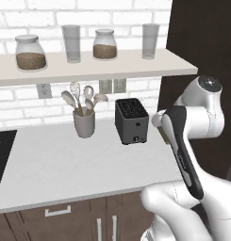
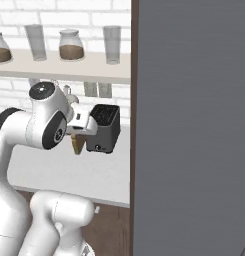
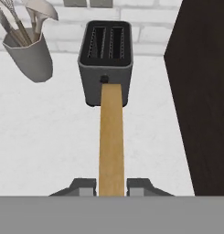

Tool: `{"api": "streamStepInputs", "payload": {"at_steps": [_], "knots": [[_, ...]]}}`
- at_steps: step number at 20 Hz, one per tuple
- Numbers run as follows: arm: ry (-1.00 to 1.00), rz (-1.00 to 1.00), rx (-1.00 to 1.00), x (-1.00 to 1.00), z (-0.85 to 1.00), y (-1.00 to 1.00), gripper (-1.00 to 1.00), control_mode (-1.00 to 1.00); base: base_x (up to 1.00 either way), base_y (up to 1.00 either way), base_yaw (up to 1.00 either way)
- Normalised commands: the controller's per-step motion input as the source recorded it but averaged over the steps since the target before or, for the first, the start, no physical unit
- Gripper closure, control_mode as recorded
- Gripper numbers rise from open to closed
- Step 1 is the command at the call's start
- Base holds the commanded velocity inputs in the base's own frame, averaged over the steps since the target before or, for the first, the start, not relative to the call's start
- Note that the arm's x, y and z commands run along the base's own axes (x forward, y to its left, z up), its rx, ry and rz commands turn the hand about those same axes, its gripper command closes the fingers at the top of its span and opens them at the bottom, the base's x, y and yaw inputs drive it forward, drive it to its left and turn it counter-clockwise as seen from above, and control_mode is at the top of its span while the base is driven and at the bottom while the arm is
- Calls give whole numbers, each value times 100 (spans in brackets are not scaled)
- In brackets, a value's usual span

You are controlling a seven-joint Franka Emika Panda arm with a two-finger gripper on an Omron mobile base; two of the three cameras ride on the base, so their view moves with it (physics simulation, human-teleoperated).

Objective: Start the toaster. Once the lever pops up, take the bread to the plate on the dining counter.

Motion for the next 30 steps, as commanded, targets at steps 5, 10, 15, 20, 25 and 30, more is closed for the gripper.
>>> {"api": "streamStepInputs", "payload": {"at_steps": [5, 10, 15, 20, 25, 30], "knots": [[-4, 2, 0, -44, 0, 0, 100, -100, 0, 0, 0], [0, 0, 0, -1, 0, 0, 100, -100, 0, 0, 0], [0, 0, 0, -6, 0, 0, 100, 100, -5, 0, 0], [0, 0, 0, 0, 0, 0, 100, 100, -72, 29, 0], [0, 0, 0, 0, 0, 0, 100, 100, -97, 49, 4], [0, 0, 0, 0, 0, 0, 100, 100, -64, 55, 48]]}}
